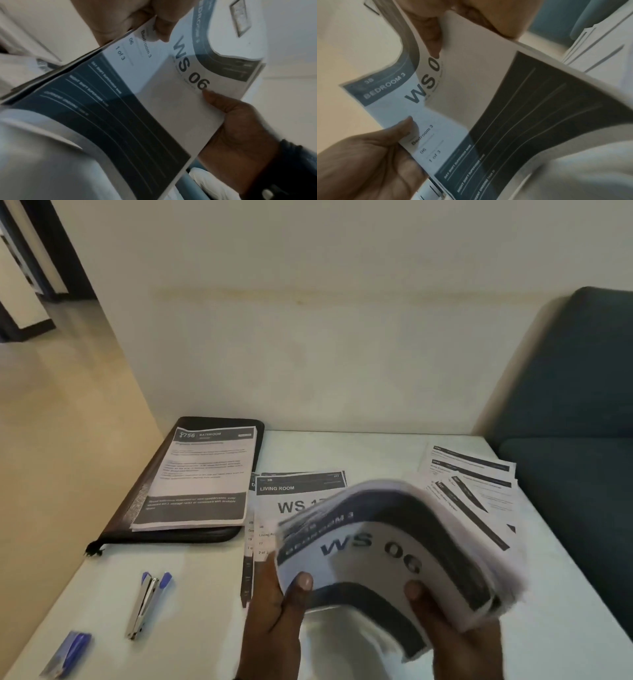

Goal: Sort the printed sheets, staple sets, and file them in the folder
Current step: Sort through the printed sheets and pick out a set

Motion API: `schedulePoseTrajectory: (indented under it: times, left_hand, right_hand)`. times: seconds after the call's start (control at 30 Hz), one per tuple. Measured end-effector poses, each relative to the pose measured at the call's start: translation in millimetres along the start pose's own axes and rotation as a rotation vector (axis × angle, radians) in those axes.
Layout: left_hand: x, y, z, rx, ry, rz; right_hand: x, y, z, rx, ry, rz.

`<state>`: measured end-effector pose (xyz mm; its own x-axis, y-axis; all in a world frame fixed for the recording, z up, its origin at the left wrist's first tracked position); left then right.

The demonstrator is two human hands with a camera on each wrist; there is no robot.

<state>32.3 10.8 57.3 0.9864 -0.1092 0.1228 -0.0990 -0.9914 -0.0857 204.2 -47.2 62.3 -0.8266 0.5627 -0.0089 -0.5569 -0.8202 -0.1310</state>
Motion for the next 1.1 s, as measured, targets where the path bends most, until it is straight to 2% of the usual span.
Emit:
schedulePoseTrajectory:
  times: [0.07,0.13,0.27,0.33,0.4,0.47,0.53,0.57,0.67,0.77,0.93,1.1]
  left_hand:
    - [4,2,7,-0.064,0.018,0.017]
    - [5,3,13,-0.032,-0.021,0.031]
    - [0,2,8,-0.032,-0.014,0.119]
    - [-4,0,17,-0.051,-0.095,0.159]
    - [-6,0,27,-0.111,-0.164,0.197]
    - [-5,2,33,-0.197,-0.153,0.231]
    - [-4,0,29,-0.209,-0.219,0.243]
    - [-6,-1,33,-0.199,-0.282,0.236]
    - [-9,-6,36,-0.291,-0.289,0.171]
    - [-14,-10,41,-0.311,-0.246,0.124]
    - [-17,-16,45,-0.345,-0.242,0.038]
    - [-17,-15,38,-0.335,-0.188,0.121]
  right_hand:
    - [2,-1,-10,0.157,-0.010,0.035]
    - [2,-1,-9,0.252,-0.040,-0.031]
    - [-1,1,6,0.169,-0.077,-0.105]
    - [-5,4,-5,0.171,-0.056,-0.059]
    - [0,2,-18,0.287,0.025,-0.001]
    - [3,-3,-40,0.478,0.114,0.032]
    - [4,-6,-48,0.546,0.167,0.073]
    - [3,-9,-50,0.517,0.172,0.083]
    - [-6,-8,-46,0.364,0.218,0.082]
    - [-7,-10,-42,0.237,0.278,0.113]
    - [-3,-12,-62,0.218,0.361,0.181]
    - [-12,-18,-58,0.155,0.360,0.112]
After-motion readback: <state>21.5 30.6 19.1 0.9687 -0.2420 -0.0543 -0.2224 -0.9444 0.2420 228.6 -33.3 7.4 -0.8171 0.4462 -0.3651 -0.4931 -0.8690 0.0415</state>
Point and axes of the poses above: each hand's wrist, its own y-axis away from the middle knuckle, its own x-axis out of the palm, z = x × y, the point moved 1 cm from there along -y, towards the middle knuckle, and after that the axes turned 6 degrees about z, right-handed, at the moved point
